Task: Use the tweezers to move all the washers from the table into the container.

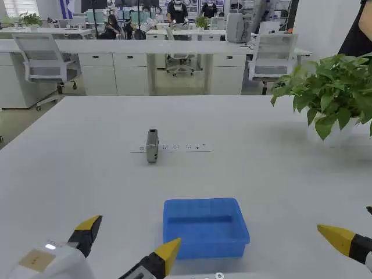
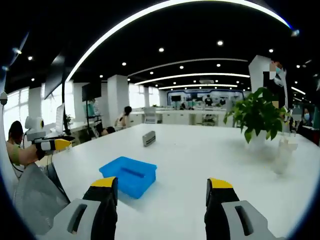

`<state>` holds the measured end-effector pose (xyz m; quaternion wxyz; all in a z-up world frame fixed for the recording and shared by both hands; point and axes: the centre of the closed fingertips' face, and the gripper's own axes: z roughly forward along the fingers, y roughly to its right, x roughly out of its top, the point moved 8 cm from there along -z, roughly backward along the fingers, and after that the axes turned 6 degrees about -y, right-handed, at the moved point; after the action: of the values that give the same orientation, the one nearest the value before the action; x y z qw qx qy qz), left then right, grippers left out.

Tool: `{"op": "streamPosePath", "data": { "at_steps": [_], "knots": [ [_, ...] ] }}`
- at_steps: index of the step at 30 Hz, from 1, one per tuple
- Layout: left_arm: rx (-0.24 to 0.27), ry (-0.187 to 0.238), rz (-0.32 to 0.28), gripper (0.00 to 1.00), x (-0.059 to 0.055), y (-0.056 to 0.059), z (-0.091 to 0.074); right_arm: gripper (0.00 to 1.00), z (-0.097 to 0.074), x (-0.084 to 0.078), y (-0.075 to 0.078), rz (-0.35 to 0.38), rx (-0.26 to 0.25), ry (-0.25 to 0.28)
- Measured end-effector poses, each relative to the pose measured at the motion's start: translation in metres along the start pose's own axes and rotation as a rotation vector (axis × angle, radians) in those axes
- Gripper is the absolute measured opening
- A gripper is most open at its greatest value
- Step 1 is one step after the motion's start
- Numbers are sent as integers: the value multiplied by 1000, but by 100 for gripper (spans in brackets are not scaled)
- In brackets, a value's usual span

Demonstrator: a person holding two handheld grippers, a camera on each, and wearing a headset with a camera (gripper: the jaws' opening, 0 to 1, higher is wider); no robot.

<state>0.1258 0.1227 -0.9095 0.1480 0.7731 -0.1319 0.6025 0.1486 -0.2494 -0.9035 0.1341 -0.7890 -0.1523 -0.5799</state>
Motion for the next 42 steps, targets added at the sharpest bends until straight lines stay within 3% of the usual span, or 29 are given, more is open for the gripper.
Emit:
{"op": "streamPosePath", "data": {
  "at_steps": [5,8,16,20,26,33,42],
  "knots": [
    [10,5,5,82,1,-1,0,68,-1,1,-1,0,4,6],
    [20,6,-2,82,1,-2,-1,68,-2,4,-3,-2,32,38],
    [125,25,-60,81,2,-14,-6,66,5,-3,-18,-72,156,-34],
    [152,16,-79,81,0,-18,-6,65,9,-6,-20,-113,197,-60],
    [142,-11,-45,81,1,-10,-2,63,10,-8,-22,-120,230,-73],
    [122,-41,-45,80,-1,-7,1,61,11,-10,-16,-48,249,-69],
    [113,-47,-50,79,-1,-7,1,61,13,-11,-14,-40,216,-85]
  ]
}}
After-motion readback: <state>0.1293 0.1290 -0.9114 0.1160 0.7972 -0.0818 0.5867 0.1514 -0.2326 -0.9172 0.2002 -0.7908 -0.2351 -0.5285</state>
